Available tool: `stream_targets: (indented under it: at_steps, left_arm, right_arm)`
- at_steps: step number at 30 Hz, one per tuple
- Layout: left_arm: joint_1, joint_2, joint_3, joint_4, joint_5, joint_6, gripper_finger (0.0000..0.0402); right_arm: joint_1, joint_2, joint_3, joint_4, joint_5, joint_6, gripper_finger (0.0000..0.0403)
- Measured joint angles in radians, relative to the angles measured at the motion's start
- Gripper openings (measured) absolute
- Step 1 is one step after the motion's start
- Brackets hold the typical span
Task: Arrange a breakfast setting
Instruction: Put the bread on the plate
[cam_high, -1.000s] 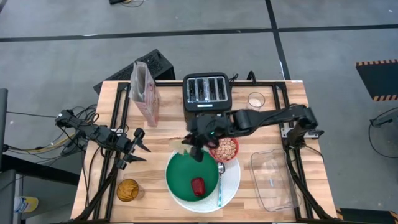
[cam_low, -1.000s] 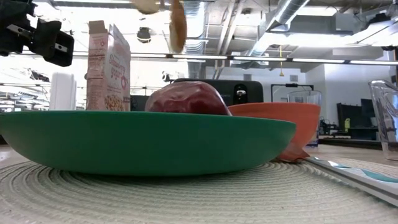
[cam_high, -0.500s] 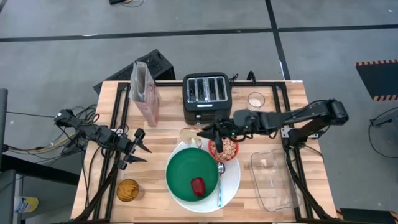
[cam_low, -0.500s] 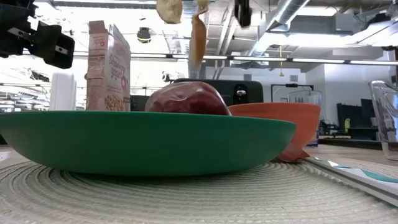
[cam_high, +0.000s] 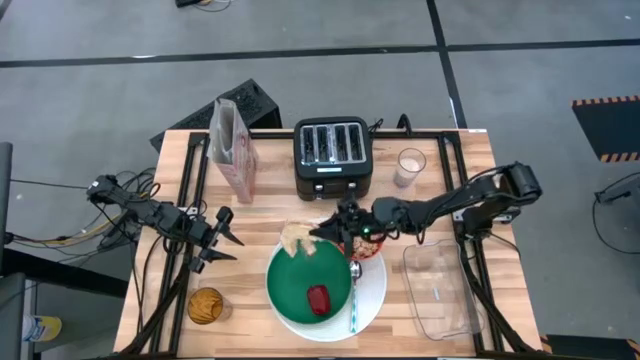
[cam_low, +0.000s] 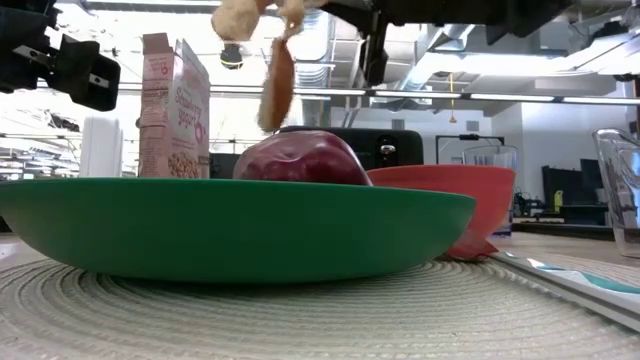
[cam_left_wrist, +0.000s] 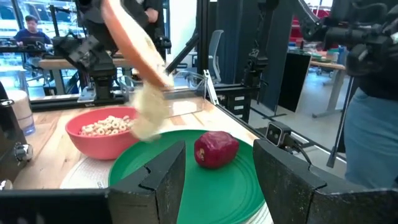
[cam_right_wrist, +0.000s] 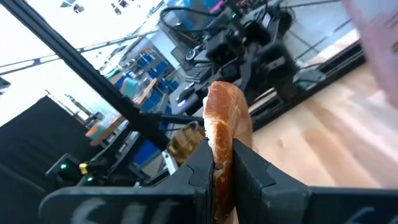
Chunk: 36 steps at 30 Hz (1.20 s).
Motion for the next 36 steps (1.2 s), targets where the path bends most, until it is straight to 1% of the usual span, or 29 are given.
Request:
stream_targets:
  at_steps: [6, 10, 14, 21, 24, 30, 36]
  left_arm:
    - [0.0, 0.0, 0.0, 0.0, 0.0, 0.0, 0.0176]
    - [0.0, 0.0, 0.0, 0.0, 0.0, 0.0, 0.0176]
    - [0.0, 0.0, 0.0, 0.0, 0.0, 0.0, 0.0176]
    - [0.0, 0.0, 0.0, 0.0, 0.0, 0.0, 0.0176]
    - [0.0, 0.0, 0.0, 0.0, 0.0, 0.0, 0.0176]
    - [0.0, 0.0, 0.0, 0.0, 0.0, 0.0, 0.0176]
    - [0.0, 0.0, 0.0, 0.0, 0.0, 0.0, 0.0176]
  right_arm:
    - [0.039, 0.066, 0.0, 0.043, 0.0, 0.05, 0.006]
    - [0.056, 0.108, 0.0, 0.056, 0.0, 0.054, 0.006]
    - [0.061, 0.156, 0.0, 0.107, -0.013, 0.059, 0.006]
    - [0.061, 0.285, 0.0, 0.329, -0.043, 0.131, 0.006]
    - [0.065, 0.332, 0.0, 0.378, -0.051, 0.175, 0.006]
    - [0.074, 0.388, 0.0, 0.412, -0.072, 0.264, 0.006]
    - [0.079, 0.387, 0.0, 0.356, -0.073, 0.274, 0.006]
